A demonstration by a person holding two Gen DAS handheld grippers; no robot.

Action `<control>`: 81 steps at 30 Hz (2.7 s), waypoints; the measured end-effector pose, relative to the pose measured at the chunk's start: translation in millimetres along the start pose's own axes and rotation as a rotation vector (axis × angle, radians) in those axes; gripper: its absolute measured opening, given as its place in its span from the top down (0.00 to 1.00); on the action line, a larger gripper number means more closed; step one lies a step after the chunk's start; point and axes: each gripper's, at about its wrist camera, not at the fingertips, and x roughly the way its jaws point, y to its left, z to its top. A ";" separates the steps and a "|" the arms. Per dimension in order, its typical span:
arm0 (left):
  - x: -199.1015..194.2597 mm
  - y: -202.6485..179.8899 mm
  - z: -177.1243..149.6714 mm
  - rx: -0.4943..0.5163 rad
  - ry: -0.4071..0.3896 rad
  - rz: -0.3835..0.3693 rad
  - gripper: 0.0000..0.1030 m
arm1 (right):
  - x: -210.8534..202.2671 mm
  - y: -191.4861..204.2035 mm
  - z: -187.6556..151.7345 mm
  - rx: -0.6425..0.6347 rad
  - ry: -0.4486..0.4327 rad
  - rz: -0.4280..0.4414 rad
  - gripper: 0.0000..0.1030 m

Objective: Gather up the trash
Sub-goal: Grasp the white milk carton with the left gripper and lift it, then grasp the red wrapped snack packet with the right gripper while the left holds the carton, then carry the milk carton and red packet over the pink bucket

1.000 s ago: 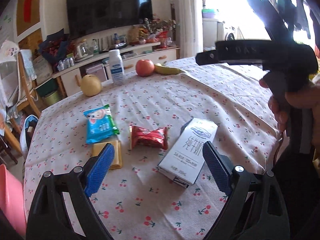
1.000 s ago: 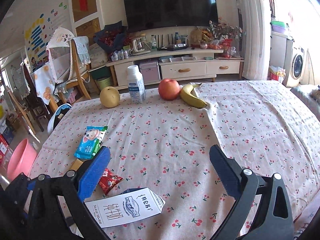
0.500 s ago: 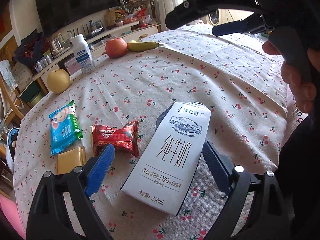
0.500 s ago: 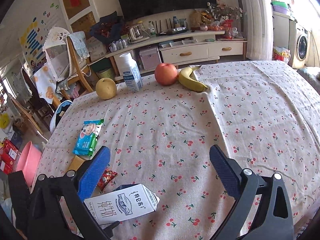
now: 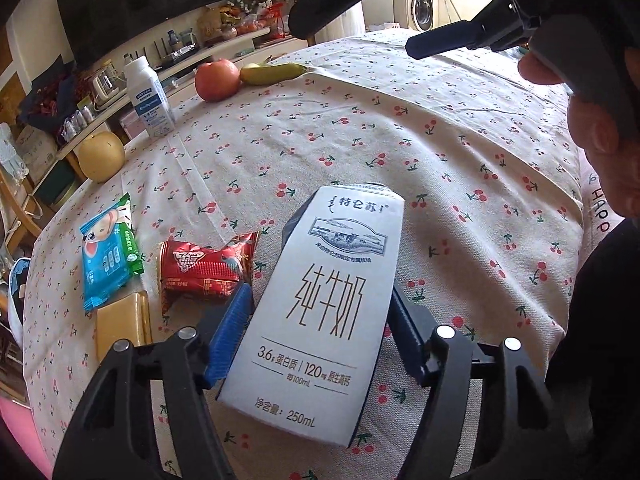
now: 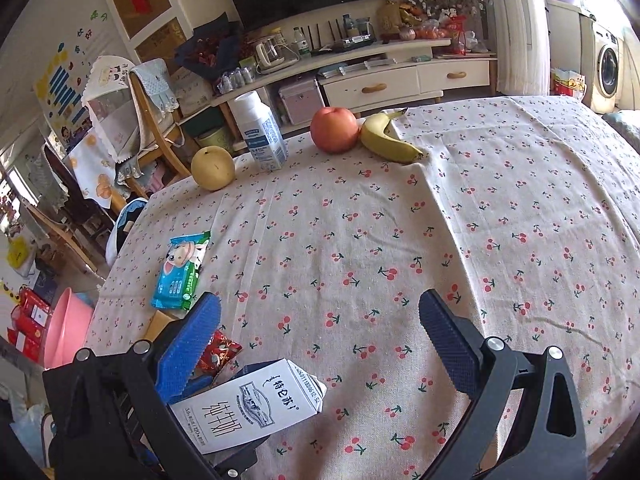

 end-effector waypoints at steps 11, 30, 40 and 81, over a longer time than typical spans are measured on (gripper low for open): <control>-19.4 29.1 -8.9 -0.175 -0.024 -0.022 0.47 | 17.1 15.2 -5.2 -0.025 0.070 0.054 0.05; -77.8 138.1 -38.1 -0.546 -0.189 -0.036 0.47 | 54.5 74.6 -28.7 -0.217 0.168 0.108 0.05; -90.4 171.7 -58.7 -0.641 -0.220 -0.016 0.47 | 71.7 126.3 -48.0 -0.417 0.181 0.149 0.21; -114.6 213.8 -94.0 -0.770 -0.294 -0.009 0.47 | 107.7 143.6 -59.4 -0.462 0.165 0.031 0.61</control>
